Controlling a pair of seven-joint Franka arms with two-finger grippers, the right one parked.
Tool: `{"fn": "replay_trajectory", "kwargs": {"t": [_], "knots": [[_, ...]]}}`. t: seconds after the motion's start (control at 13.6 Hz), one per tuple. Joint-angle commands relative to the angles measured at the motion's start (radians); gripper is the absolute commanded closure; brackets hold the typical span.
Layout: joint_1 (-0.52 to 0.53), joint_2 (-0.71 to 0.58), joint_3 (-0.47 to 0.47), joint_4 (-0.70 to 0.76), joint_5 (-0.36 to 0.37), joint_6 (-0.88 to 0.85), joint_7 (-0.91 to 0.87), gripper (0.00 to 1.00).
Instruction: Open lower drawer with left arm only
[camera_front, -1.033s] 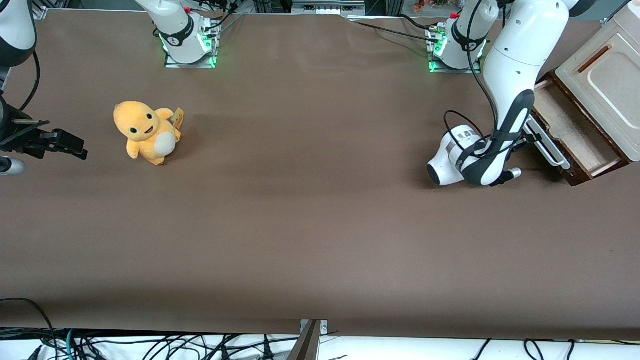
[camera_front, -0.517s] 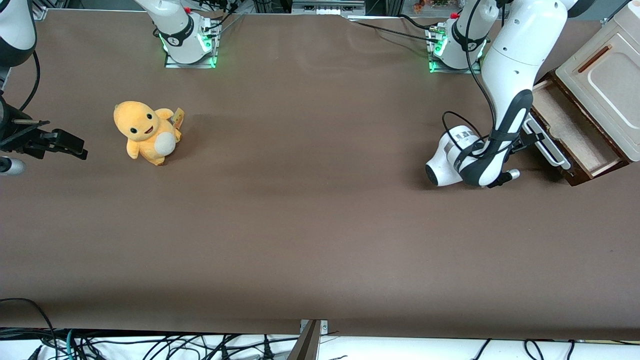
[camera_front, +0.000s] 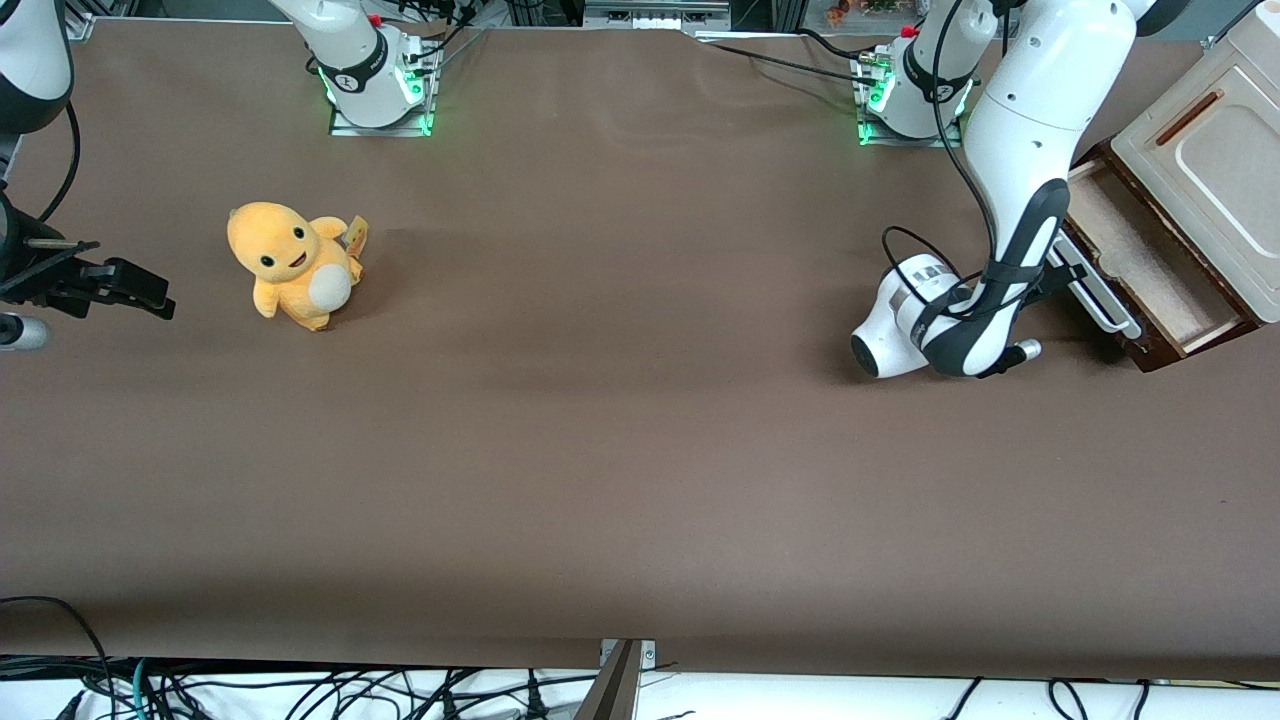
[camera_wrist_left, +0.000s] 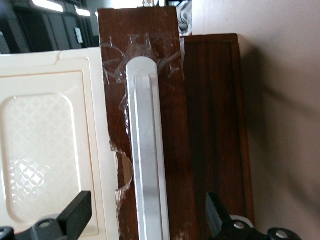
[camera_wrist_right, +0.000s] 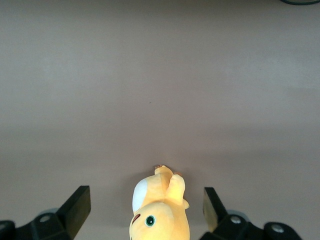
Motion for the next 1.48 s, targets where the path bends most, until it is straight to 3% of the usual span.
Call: {"fn": "replay_trajectory", "kwargs": {"t": [0.0, 0.52, 0.66, 0.96, 1.4], "knots": [[-0.006, -0.056, -0.002, 0.068, -0.089, -0.018, 0.133, 0.0], [0.017, -0.208, 0.002, 0.312, -0.371, -0.02, 0.455, 0.0], [0.046, -0.237, -0.001, 0.402, -0.481, -0.02, 0.515, 0.0], [0.088, -0.329, 0.001, 0.537, -0.647, -0.023, 0.78, 0.0], [0.177, -0.405, -0.004, 0.628, -0.917, -0.009, 1.01, 0.0]]}}
